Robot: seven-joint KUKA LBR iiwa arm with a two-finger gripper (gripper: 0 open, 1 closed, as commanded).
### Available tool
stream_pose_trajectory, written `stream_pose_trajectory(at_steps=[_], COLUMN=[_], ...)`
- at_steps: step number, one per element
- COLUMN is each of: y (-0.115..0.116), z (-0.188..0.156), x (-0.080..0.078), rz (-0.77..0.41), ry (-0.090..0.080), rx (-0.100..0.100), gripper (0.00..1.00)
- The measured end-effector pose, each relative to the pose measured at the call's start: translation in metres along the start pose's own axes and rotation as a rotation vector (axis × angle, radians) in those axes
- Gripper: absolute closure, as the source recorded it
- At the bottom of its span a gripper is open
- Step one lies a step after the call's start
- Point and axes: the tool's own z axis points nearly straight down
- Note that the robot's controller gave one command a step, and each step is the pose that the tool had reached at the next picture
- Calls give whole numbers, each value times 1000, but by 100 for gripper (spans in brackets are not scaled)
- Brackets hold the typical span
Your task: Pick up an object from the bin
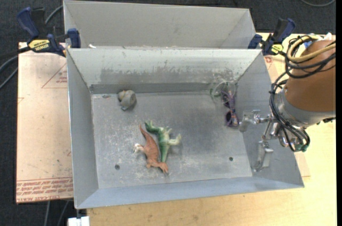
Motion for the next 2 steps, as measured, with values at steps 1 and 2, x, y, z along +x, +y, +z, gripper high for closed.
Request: stream_pose_trajectory(at_steps=[1,2], y=[1,-25], z=[-4,105], x=[-2,-99], rz=[-6,-309], ry=[-8,-8], rx=[1,2], gripper=[0,0])
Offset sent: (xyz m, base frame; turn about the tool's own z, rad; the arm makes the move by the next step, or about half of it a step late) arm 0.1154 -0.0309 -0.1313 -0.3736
